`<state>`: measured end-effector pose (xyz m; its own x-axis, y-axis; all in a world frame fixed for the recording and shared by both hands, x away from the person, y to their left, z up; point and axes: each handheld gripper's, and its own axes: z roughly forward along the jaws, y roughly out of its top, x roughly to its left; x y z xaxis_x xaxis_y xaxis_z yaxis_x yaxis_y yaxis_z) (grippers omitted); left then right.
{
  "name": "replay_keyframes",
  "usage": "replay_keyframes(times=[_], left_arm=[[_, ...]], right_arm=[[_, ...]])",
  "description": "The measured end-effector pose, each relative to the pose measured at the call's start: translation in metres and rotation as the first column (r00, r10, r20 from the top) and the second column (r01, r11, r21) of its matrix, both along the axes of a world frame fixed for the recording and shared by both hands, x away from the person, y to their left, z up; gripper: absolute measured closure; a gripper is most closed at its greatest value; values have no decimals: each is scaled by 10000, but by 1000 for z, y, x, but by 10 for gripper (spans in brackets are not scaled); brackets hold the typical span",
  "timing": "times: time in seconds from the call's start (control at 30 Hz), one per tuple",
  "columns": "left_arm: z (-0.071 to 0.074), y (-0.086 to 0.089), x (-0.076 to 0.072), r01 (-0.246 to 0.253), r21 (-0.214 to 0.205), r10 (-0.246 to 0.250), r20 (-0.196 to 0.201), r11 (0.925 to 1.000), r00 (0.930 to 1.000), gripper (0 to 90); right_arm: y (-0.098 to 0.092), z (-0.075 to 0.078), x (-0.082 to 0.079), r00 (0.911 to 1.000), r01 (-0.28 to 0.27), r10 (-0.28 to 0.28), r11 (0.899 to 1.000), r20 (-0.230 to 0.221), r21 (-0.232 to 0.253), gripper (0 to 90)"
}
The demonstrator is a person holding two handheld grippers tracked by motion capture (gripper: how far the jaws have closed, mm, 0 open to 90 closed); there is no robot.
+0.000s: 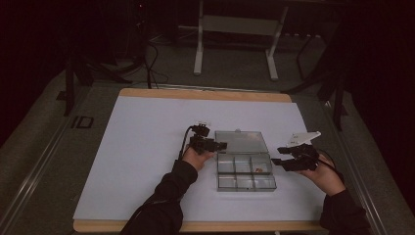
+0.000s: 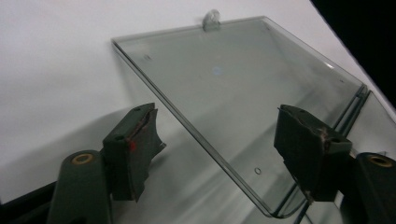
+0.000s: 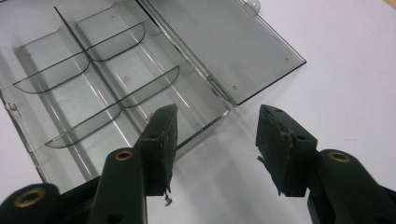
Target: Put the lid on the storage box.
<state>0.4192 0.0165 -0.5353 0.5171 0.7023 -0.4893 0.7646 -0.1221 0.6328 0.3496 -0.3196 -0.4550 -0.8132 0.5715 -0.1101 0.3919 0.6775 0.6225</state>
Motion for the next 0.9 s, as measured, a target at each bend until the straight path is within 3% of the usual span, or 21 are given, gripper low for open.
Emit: replay_keyframes(times=[0.23, 0.37, 0.63, 0.9], left_arm=[[-3, 0, 3, 27, -479, -51, -512, 9989, 9987, 342], [-2, 0, 4, 111, -415, -132, -521, 9991, 9986, 358], [12, -5, -6, 179, 57, -183, 768, 9998, 9969, 473], [18, -2, -16, 517, 148, -536, 1830, 9986, 9817, 569]], right_arm=[[0, -5, 1, 10000, 47, -48, 10000, -85, -61, 481], [-1, -8, 2, 9998, 137, -137, 9999, -151, -3, 482], [1, -10, 7, 9982, 463, -444, 9977, -397, 487, 482], [3, -18, 21, 9942, 913, -861, 9923, -640, 839, 482]])
